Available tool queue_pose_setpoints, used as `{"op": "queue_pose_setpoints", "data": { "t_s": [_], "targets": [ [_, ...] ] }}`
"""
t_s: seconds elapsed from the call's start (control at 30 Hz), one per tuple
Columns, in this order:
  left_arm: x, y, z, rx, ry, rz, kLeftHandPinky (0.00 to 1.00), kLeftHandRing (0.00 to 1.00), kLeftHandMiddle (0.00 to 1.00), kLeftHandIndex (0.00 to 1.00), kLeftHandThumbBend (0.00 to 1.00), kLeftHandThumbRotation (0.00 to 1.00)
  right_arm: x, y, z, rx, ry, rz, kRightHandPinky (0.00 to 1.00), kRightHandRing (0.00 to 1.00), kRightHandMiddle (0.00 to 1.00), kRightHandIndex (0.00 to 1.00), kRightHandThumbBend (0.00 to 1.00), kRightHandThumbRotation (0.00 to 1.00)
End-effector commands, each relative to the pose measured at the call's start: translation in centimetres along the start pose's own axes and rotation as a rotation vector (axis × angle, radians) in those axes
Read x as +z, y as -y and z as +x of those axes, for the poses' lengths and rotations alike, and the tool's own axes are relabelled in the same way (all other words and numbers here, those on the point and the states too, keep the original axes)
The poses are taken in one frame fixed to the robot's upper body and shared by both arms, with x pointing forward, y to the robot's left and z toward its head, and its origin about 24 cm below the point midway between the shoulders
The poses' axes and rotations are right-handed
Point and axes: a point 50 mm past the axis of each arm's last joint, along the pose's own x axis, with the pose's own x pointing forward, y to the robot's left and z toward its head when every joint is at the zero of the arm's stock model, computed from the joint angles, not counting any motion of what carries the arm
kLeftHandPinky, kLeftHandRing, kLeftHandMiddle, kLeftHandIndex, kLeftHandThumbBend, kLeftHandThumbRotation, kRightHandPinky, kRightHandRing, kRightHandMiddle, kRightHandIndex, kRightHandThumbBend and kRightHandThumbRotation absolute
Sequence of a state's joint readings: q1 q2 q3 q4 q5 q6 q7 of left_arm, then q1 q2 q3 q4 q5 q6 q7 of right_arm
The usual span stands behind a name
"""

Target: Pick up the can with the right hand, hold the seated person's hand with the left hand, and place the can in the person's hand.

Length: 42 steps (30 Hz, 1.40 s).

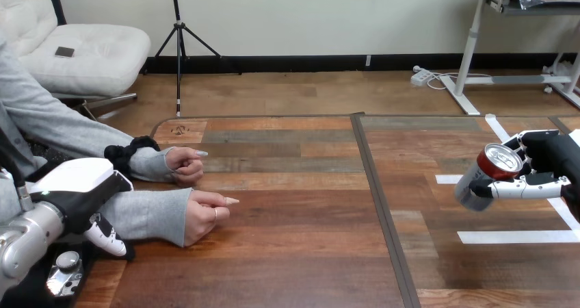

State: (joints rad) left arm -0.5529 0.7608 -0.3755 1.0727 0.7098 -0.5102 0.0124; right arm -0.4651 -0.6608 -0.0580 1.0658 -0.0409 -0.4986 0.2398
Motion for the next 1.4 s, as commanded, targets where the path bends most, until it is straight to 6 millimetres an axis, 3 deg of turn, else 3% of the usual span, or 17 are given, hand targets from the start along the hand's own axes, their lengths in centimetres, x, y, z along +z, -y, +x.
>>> {"op": "queue_pose_setpoints", "data": {
  "t_s": [0.0,0.37,0.83,1.37],
  "targets": [
    [-0.06,-1.2,0.11,0.05,0.01,-0.001,0.33,0.39,0.47,0.49,0.79,0.0,3.13,0.83,1.3,-0.063,0.137,0.015,0.24,0.28,0.37,0.41,0.85,0.0],
    [-0.01,-1.3,0.09,0.072,0.018,-0.017,0.3,0.36,0.44,0.49,0.81,0.0,3.14,0.81,1.32,-0.058,0.14,0.01,0.19,0.24,0.35,0.41,0.86,0.0],
    [0.11,-1.63,0.02,0.091,0.038,-0.03,0.3,0.36,0.43,0.49,0.82,0.0,3.09,0.76,1.42,-0.056,0.131,0.03,0.28,0.32,0.38,0.41,0.85,0.0],
    [0.32,-1.94,0.09,0.097,0.047,-0.055,0.33,0.39,0.46,0.49,0.81,0.0,3.17,0.67,1.44,-0.052,0.138,0.032,0.26,0.3,0.37,0.41,0.86,0.0]
  ]
}}
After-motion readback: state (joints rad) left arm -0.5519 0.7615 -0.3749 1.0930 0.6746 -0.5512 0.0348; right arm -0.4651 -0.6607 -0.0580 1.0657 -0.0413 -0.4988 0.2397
